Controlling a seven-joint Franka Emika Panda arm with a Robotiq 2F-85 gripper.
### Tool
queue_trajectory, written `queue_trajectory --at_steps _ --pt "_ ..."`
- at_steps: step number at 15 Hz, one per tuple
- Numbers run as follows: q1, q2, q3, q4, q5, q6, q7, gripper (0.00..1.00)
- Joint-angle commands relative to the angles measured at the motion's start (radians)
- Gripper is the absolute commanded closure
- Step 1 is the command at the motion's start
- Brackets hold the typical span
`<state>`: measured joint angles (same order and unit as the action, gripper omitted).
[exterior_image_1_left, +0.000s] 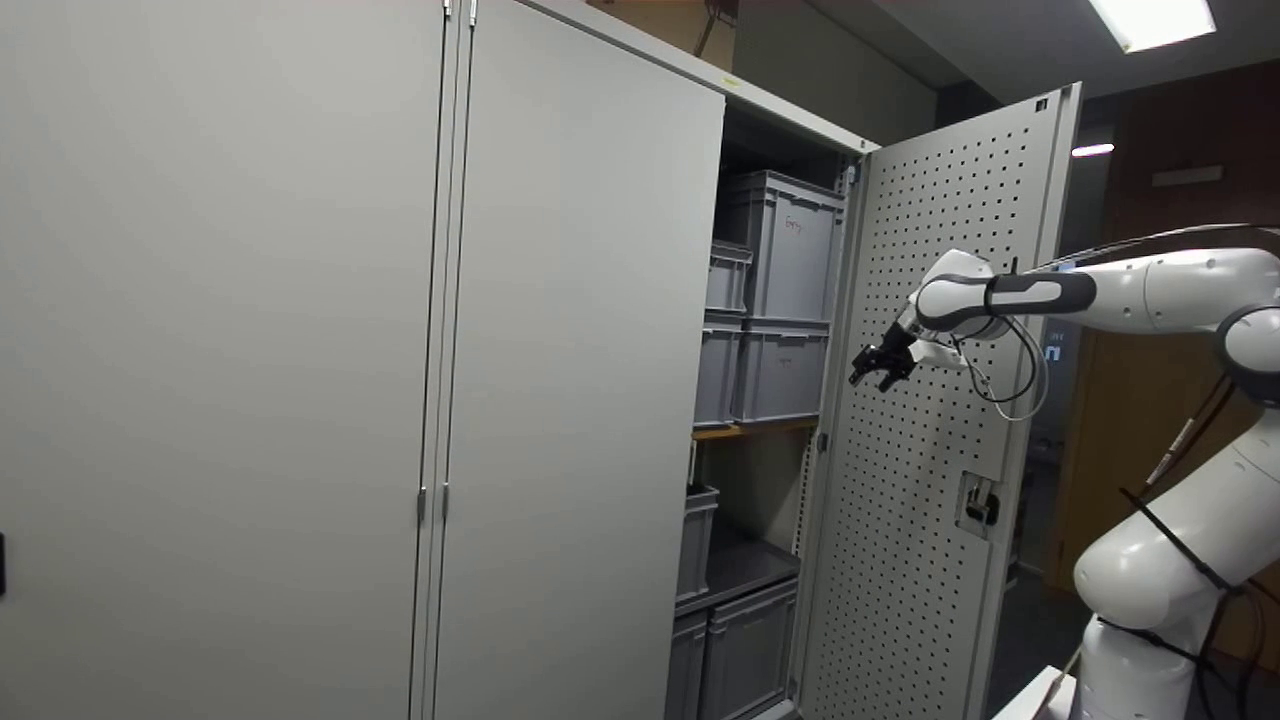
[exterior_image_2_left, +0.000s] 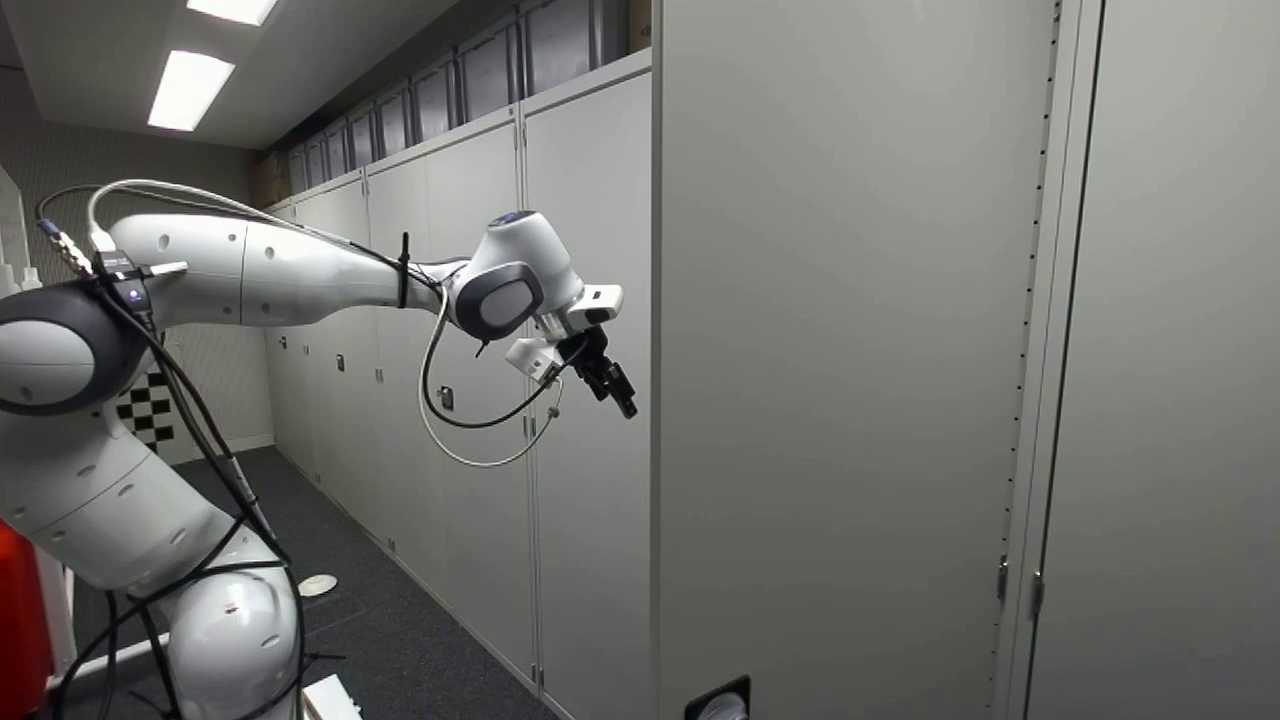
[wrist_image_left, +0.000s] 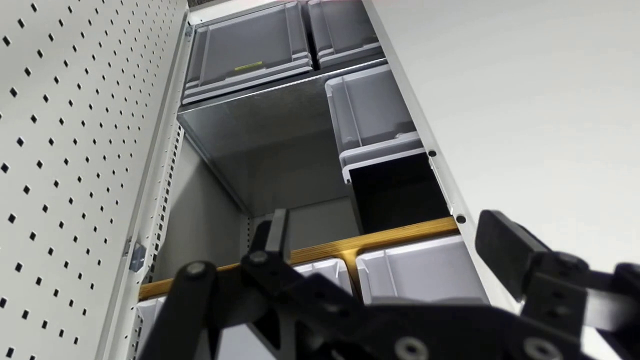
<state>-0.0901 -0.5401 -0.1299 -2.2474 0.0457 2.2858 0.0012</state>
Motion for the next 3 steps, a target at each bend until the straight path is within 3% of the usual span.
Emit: queue_trajectory --at_steps 1,3 --pt "-0.005 0.001 0.004 0.003 0.004 -0.004 -0.003 0.0" --pt "-0.005 0.001 0.004 0.003 0.004 -0.004 -0.003 0.0"
